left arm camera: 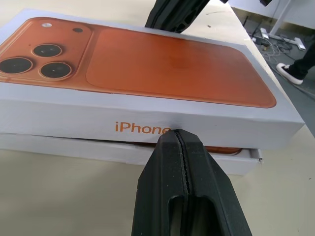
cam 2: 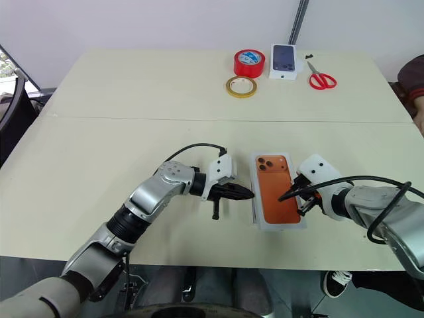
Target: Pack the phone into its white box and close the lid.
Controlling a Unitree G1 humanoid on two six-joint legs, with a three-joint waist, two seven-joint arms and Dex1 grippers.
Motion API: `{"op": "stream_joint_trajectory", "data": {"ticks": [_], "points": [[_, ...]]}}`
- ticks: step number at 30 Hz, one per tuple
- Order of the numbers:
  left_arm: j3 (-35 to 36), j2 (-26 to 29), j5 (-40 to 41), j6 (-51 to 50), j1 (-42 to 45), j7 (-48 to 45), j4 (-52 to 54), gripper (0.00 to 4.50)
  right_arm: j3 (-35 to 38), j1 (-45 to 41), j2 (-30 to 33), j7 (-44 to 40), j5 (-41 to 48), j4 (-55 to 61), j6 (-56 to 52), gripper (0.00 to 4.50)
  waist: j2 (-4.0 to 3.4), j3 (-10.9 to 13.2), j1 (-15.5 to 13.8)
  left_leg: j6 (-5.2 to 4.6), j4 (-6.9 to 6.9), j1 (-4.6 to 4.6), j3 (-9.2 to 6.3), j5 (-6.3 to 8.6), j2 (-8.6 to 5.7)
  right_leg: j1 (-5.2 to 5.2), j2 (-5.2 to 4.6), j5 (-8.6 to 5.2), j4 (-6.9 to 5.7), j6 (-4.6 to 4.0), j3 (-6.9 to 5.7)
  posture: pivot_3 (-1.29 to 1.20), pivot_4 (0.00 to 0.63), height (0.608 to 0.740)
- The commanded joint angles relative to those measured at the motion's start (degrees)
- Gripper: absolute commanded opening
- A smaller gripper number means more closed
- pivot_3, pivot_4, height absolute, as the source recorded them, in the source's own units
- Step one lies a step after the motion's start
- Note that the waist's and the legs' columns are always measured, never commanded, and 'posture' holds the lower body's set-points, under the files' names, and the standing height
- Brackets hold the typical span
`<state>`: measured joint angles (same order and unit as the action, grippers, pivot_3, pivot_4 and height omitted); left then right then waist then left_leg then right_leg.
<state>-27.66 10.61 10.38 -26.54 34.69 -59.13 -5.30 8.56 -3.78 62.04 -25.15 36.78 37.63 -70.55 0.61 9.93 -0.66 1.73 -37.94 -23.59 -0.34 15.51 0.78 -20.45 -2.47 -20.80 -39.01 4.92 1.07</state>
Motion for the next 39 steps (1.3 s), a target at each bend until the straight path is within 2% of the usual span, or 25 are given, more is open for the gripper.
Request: {"op": "stream_joint_trajectory", "data": {"ticks": [1, 39], "points": [[1.8, -1.3, 0.4, 0.8, 1.9, 1.2, -0.1, 0.0, 0.7, -1.5, -0.6, -0.9, 0.1, 2.8, 0.2, 0.06, 0.0, 0.0, 0.0, 0.0, 0.0, 0.0, 0.0, 0.0, 0.0, 0.0, 0.0, 0.0, 0.0, 0.0, 0.0, 0.0, 0.15, 0.74], [0.2, -0.2, 0.0, 0.1, 0.8, -0.3, 1.1, 0.0, 0.0, 0.1, -2.8, -2.6, -5.1, 1.6, 0.0, 0.06, 0.0, 0.0, 0.0, 0.0, -0.03, 0.0, 0.0, 0.0, -0.01, 0.0, 0.0, 0.0, -0.03, 0.0, 0.0, 0.0, 0.15, 0.74]]}}
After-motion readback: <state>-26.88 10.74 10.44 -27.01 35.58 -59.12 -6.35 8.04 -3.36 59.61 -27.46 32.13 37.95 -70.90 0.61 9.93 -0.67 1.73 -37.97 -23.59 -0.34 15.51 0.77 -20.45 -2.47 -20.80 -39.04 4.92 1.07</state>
